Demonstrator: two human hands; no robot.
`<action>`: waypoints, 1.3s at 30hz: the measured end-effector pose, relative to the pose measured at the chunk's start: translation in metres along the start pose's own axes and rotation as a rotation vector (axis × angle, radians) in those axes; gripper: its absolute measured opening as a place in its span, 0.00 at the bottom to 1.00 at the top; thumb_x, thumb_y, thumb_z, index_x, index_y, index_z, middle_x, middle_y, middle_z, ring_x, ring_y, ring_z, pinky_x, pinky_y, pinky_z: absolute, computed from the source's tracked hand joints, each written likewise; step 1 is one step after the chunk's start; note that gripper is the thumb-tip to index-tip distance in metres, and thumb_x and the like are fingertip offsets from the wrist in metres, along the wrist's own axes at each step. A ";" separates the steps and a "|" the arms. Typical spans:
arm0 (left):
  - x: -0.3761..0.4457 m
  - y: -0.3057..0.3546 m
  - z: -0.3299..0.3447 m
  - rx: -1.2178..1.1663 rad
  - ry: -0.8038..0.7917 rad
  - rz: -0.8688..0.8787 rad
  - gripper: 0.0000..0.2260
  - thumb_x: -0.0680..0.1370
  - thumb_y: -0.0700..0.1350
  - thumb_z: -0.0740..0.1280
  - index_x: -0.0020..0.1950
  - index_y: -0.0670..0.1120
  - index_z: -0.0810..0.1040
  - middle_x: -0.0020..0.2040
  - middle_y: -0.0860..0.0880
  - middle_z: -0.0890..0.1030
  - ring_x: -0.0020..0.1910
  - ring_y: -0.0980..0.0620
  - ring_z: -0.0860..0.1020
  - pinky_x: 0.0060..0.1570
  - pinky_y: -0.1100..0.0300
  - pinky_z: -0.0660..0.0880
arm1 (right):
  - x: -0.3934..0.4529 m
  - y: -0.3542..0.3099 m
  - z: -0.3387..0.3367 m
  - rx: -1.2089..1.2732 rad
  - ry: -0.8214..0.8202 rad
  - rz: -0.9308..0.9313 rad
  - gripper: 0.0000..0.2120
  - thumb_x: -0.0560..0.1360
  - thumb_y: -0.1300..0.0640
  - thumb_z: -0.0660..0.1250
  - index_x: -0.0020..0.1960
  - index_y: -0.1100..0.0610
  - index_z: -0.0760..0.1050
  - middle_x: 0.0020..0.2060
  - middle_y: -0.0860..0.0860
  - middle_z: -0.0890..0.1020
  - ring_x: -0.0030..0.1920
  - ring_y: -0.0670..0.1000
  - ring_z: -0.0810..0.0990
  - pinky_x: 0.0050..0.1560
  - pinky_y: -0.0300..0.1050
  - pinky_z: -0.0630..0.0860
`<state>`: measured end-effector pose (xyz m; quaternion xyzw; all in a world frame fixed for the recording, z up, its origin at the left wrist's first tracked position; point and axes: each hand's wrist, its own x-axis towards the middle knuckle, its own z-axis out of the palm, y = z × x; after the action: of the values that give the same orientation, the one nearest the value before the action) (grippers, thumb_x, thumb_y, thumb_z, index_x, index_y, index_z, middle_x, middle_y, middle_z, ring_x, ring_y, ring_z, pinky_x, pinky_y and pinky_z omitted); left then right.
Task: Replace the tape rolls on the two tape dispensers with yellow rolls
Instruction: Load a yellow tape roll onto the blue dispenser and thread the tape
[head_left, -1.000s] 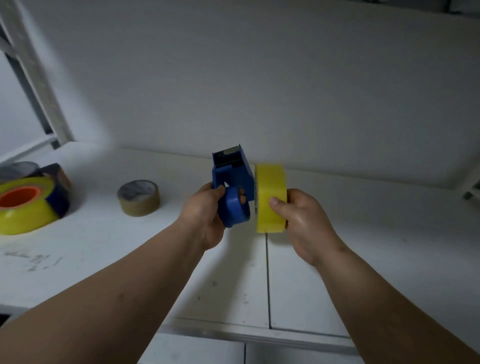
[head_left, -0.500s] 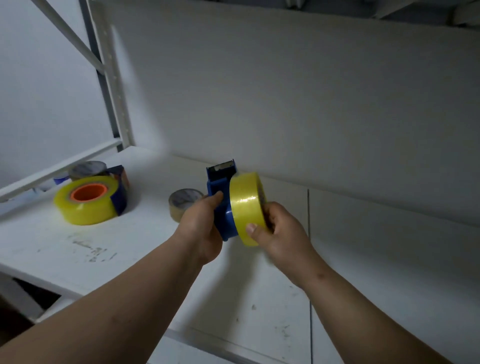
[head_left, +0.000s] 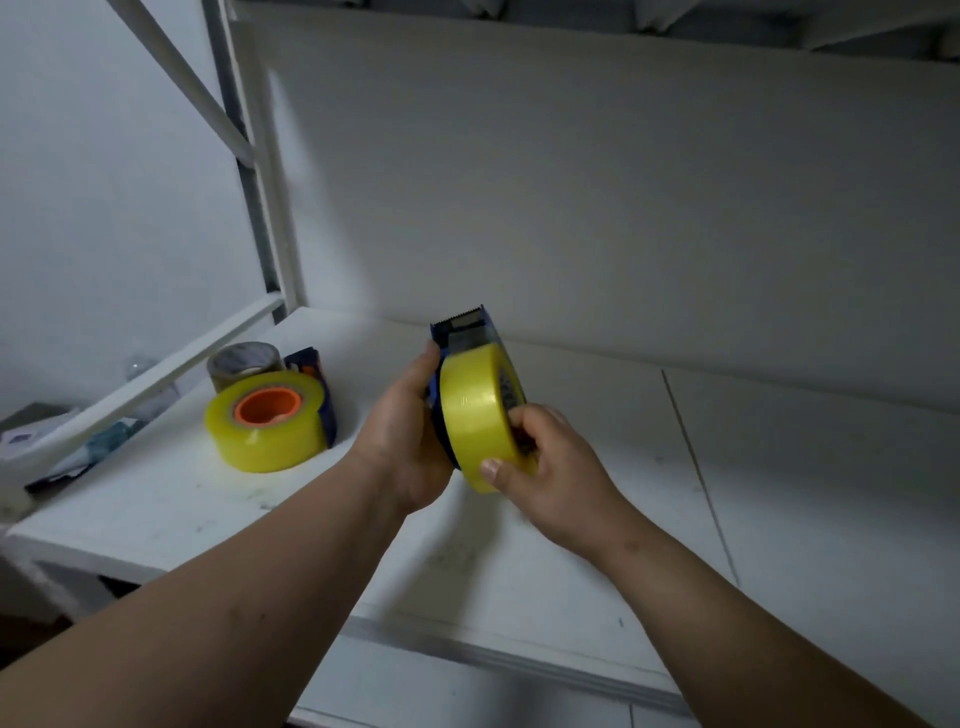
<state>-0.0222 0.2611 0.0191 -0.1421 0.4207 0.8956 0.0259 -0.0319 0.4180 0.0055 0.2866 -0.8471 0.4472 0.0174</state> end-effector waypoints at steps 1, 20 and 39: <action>-0.005 0.008 -0.010 0.017 -0.019 -0.006 0.22 0.76 0.59 0.66 0.57 0.42 0.83 0.54 0.39 0.86 0.54 0.39 0.84 0.51 0.45 0.80 | 0.002 -0.009 0.013 0.030 0.005 0.006 0.13 0.72 0.54 0.70 0.54 0.50 0.70 0.52 0.49 0.72 0.50 0.48 0.74 0.48 0.40 0.71; -0.038 0.034 -0.086 0.098 -0.012 0.103 0.29 0.69 0.41 0.73 0.69 0.38 0.71 0.61 0.31 0.78 0.59 0.31 0.79 0.55 0.38 0.78 | -0.001 -0.048 0.080 0.019 -0.153 0.162 0.16 0.69 0.50 0.73 0.54 0.48 0.73 0.50 0.48 0.75 0.46 0.41 0.74 0.43 0.33 0.69; -0.038 0.034 -0.132 0.285 -0.044 0.051 0.30 0.67 0.38 0.74 0.68 0.42 0.74 0.61 0.35 0.81 0.59 0.32 0.80 0.56 0.39 0.77 | 0.049 -0.065 0.090 -0.163 0.154 0.146 0.07 0.72 0.51 0.69 0.49 0.51 0.78 0.40 0.41 0.72 0.47 0.49 0.77 0.54 0.49 0.75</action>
<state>0.0390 0.1418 -0.0247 -0.1065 0.5463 0.8302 0.0322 -0.0197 0.2973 0.0143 0.1865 -0.8954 0.3976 0.0730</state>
